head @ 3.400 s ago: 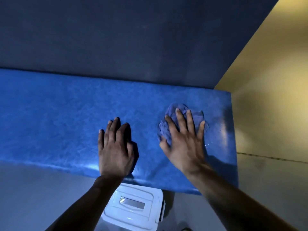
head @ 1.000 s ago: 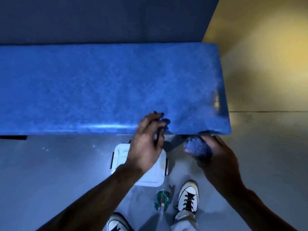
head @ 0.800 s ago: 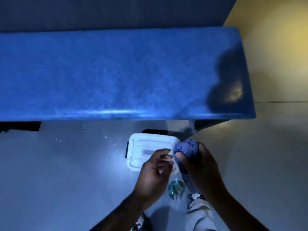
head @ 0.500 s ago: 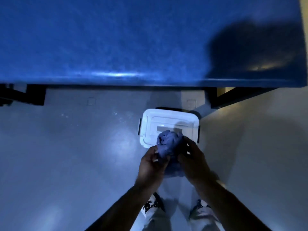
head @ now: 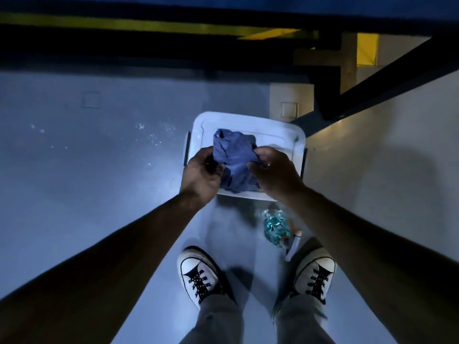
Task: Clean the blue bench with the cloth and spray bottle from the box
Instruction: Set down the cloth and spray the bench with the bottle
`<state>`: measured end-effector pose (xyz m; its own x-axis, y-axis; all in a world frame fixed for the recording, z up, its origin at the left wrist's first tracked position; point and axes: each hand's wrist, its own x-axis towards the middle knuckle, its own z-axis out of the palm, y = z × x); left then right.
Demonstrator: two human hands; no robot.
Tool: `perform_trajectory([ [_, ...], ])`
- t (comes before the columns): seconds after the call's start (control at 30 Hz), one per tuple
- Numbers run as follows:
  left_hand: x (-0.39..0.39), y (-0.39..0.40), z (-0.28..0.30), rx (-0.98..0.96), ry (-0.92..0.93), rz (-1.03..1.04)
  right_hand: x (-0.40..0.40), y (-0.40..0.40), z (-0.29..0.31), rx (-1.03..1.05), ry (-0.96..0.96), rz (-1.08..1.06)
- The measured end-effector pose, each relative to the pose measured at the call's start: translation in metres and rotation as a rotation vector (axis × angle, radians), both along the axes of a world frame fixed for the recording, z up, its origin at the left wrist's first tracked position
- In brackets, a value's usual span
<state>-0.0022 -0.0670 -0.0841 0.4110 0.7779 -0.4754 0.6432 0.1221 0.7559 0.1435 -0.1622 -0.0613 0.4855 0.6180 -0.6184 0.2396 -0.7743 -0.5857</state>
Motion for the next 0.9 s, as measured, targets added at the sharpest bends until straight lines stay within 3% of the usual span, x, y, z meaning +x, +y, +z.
perform_trajectory([
  [0.03, -0.001, -0.005, 0.005, 0.021, 0.053, -0.07, 0.002, -0.006, 0.005, 0.03, 0.021, -0.03],
  [0.13, -0.012, -0.026, 0.023, 0.153, 0.208, -0.014, 0.013, -0.035, 0.021, 0.026, 0.052, -0.181],
  [0.2, -0.013, -0.051, 0.038, 0.178, 0.155, -0.048, 0.023, -0.064, 0.025, -0.028, 0.008, -0.231],
  [0.33, -0.013, -0.129, 0.032, 0.03, 0.195, -0.388, 0.035, -0.129, 0.01, -0.201, 0.045, -0.25],
  [0.43, 0.008, -0.181, 0.025, -0.111, 0.296, -0.489, 0.033, -0.162, -0.006, -0.295, 0.07, -0.179],
  [0.53, 0.034, -0.213, 0.015, -0.129, 0.464, -0.474, 0.03, -0.18, -0.016, -0.326, 0.105, -0.125],
  [0.7, 0.045, -0.23, 0.008, 0.072, 0.578, -0.388, 0.025, -0.191, -0.005, -0.299, 0.124, -0.06],
  [0.83, 0.037, -0.213, 0.05, 0.14, 0.503, -0.329, 0.024, -0.188, 0.039, -0.286, 0.109, 0.125],
  [0.9, 0.027, -0.204, 0.09, 0.066, 0.429, -0.218, 0.022, -0.187, 0.078, -0.225, 0.07, 0.294],
])
